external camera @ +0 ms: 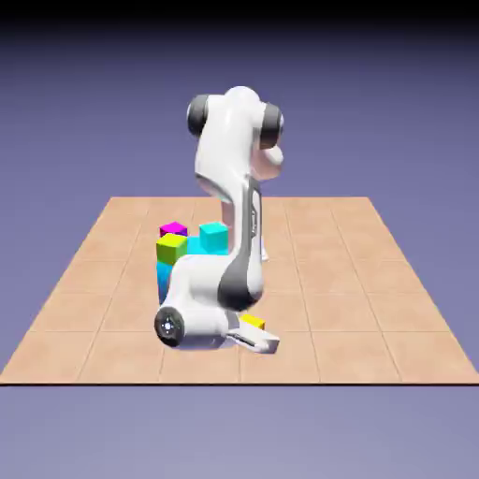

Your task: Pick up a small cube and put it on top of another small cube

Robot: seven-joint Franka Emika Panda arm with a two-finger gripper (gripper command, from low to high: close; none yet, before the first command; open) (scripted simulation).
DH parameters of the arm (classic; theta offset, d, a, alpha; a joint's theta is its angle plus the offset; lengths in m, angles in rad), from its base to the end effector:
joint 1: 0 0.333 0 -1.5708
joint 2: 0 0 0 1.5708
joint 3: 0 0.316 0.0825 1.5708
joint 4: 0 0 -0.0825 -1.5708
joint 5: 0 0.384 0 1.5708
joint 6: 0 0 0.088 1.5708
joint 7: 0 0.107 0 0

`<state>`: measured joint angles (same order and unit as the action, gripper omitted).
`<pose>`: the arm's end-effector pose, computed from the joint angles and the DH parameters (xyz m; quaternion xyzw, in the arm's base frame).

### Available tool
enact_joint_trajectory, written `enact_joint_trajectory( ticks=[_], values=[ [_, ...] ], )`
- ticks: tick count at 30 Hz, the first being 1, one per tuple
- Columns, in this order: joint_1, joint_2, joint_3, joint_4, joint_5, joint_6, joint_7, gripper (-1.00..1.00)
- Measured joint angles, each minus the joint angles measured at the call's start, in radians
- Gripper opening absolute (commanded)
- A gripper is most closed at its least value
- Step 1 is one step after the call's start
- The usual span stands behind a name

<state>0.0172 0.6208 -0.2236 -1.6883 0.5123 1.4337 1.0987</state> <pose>0.5755 -0.0520 0.2200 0.6611 -0.6077 -0.4398 0.0142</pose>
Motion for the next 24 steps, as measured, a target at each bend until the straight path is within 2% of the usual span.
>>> enact_joint_trajectory(
  ticks=[12, 24],
  values=[
    [-0.100, -0.435, -0.139, -0.283, 0.027, -0.010, 0.183, -1.00],
    [-0.249, -0.870, -0.277, -0.679, 0.076, -0.030, 0.354, -1.00]
  ],
)
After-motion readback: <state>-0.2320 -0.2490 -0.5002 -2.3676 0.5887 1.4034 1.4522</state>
